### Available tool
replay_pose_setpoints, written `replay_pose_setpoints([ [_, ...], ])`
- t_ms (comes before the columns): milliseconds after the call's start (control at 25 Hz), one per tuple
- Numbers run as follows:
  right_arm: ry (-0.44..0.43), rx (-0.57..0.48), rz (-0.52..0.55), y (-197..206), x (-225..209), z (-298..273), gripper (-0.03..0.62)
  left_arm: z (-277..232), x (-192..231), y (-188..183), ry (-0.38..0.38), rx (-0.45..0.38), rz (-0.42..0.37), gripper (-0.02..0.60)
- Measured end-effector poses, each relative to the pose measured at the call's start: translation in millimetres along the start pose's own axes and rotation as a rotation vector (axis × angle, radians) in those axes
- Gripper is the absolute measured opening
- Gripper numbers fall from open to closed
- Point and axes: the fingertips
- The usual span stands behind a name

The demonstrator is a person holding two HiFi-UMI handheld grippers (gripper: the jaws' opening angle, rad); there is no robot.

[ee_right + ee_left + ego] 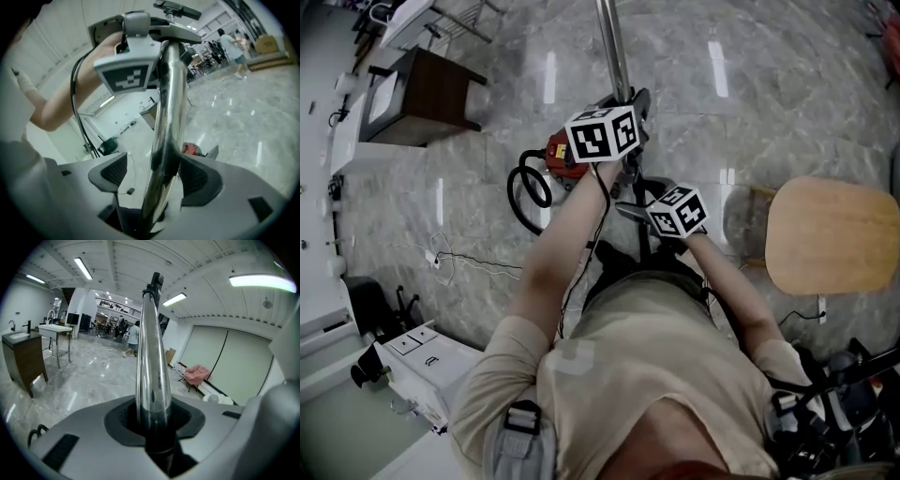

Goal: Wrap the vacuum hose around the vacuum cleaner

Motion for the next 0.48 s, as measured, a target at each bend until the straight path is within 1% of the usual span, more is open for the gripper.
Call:
replay_pose_setpoints([
  [80,0.139,0.058,0.131,6.7,-24.5,-4.0,0.322,-1.3,0.3,-3.1,-0.004,-0.028,0.072,0.118],
  [120,0.194,0.08,0.192,10.0,-35.4,-5.7,0.322,-0.5,2.4,-3.9,-0.007,-0.04,0.102,0.118],
  [160,0.219,0.088,0.23,11.5,-41.2,-6.9,0.323,1.5,6.4,-4.1,-0.014,-0.05,0.125,0.118],
  [320,0.204,0.083,0.266,10.1,-38.8,-14.4,0.321,16.3,28.8,-1.7,-0.059,-0.085,0.181,0.118],
  [480,0.218,0.182,0.372,16.9,-32.6,-24.3,0.322,28.6,47.4,0.5,-0.097,-0.103,0.218,0.118],
])
Point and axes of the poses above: the fingertips, and each gripper's own axes: z backward along the fingers, x to its left, y out of its underside, and after that the axes turned 13 degrees about -z, right-handed
